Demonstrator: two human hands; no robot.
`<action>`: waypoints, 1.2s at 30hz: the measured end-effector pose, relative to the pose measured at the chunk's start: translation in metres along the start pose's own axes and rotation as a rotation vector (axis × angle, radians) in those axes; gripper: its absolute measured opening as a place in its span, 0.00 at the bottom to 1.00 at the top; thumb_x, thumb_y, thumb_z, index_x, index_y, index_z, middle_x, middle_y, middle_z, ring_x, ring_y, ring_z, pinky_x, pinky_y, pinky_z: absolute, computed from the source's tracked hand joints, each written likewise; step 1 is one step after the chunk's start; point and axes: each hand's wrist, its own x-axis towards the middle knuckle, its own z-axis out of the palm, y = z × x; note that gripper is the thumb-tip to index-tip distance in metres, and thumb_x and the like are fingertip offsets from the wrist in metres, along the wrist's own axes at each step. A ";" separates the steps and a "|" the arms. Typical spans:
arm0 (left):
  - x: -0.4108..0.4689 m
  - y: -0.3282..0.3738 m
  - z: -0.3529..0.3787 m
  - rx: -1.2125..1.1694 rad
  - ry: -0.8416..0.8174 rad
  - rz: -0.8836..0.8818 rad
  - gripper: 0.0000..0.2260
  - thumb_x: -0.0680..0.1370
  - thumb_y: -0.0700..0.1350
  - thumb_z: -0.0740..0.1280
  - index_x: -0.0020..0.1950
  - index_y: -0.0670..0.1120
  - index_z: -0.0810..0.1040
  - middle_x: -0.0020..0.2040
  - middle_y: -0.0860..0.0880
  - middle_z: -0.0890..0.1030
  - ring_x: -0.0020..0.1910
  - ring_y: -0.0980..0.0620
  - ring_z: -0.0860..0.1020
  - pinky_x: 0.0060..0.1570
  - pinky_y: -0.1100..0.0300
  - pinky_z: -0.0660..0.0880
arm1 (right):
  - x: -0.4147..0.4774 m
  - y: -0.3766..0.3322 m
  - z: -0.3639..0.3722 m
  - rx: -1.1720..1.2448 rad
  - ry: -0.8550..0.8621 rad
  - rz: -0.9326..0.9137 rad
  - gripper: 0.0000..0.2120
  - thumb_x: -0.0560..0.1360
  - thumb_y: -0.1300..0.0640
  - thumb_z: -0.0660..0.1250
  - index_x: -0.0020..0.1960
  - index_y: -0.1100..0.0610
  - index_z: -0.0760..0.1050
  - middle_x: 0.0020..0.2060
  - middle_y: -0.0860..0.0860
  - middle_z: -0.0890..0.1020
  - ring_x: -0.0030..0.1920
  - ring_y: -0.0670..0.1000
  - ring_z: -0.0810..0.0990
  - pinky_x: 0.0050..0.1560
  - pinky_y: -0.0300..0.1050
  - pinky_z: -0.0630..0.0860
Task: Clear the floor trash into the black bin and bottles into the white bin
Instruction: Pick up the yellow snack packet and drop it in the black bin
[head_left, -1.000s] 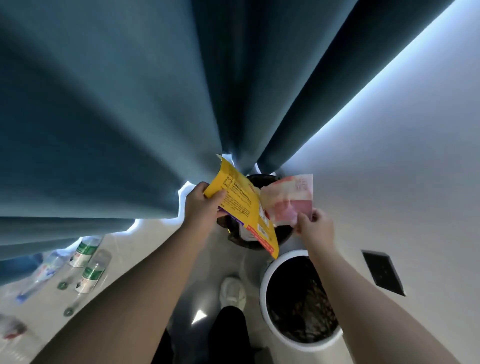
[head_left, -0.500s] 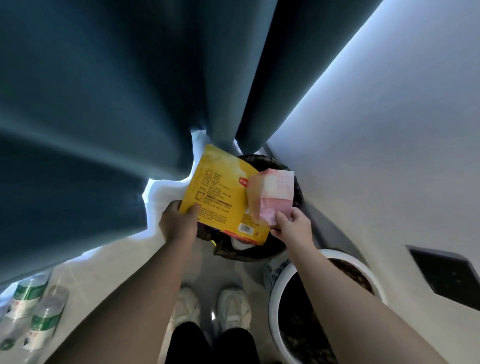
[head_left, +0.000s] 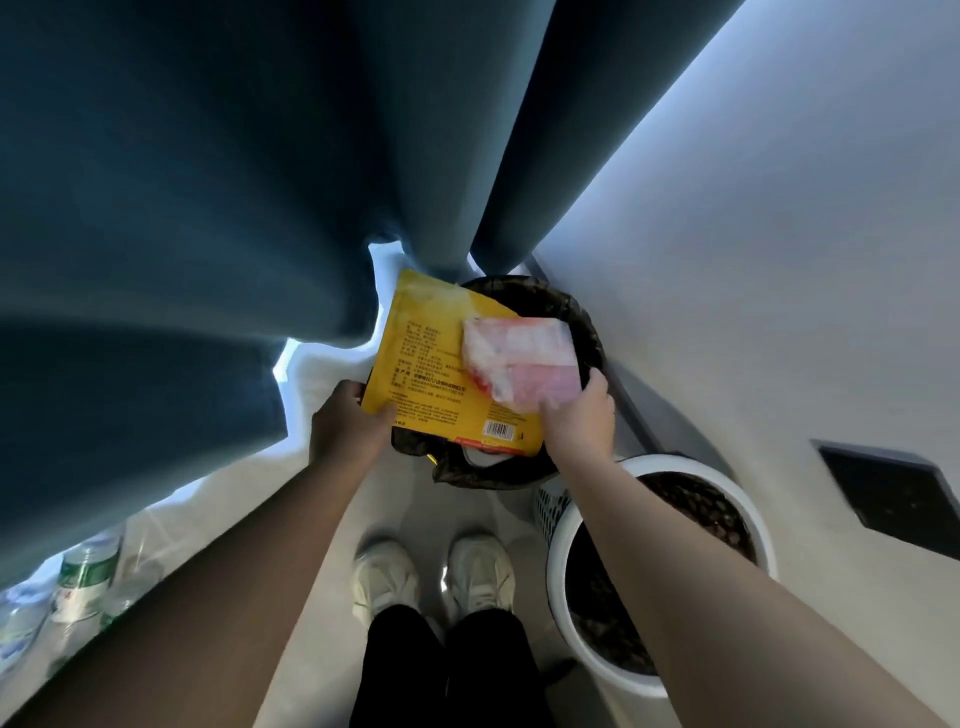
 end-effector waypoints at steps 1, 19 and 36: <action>0.000 0.000 -0.001 0.005 -0.009 0.008 0.15 0.77 0.49 0.67 0.60 0.43 0.74 0.53 0.46 0.79 0.44 0.48 0.72 0.40 0.58 0.65 | -0.005 -0.001 0.002 -0.078 0.019 -0.107 0.33 0.77 0.59 0.63 0.78 0.51 0.51 0.76 0.54 0.59 0.74 0.57 0.62 0.68 0.53 0.68; 0.018 -0.021 0.025 0.054 0.007 0.346 0.12 0.75 0.52 0.68 0.49 0.45 0.72 0.41 0.51 0.78 0.41 0.48 0.76 0.39 0.56 0.71 | 0.056 0.019 0.088 -0.531 -0.476 -0.341 0.32 0.82 0.43 0.52 0.78 0.45 0.38 0.79 0.53 0.40 0.76 0.67 0.45 0.75 0.61 0.45; -0.022 -0.026 0.080 0.015 -0.136 -0.055 0.12 0.73 0.51 0.61 0.42 0.44 0.78 0.40 0.48 0.83 0.38 0.46 0.82 0.42 0.51 0.80 | 0.031 0.026 0.073 -0.460 -0.439 -0.448 0.36 0.80 0.44 0.57 0.79 0.48 0.38 0.79 0.55 0.43 0.78 0.62 0.47 0.74 0.59 0.53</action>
